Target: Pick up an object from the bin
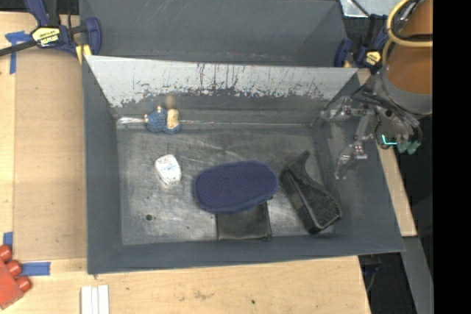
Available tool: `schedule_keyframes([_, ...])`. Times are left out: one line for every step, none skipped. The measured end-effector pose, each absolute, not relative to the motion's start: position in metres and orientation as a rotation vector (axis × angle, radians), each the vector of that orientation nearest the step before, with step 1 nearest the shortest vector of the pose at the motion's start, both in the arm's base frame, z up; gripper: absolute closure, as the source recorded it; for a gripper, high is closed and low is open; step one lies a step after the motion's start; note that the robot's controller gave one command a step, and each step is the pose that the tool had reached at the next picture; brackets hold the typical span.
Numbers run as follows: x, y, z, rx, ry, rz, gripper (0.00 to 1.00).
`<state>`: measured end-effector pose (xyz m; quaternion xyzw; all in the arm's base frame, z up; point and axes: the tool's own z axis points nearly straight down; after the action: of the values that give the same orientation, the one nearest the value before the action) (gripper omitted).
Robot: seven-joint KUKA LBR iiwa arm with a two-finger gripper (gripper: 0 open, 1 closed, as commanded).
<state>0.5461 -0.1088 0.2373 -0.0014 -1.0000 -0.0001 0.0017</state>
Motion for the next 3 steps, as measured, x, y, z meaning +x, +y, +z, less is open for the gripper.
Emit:
schedule_keyframes([0.552,-0.111,0.115,0.095,-3.146,0.002,0.0])
schedule_keyframes([0.503,-0.06,0.133,0.329,-3.125,-0.002,0.0])
schedule_keyframes([0.563,-0.054,0.087,0.822,-3.034,-0.006,0.0])
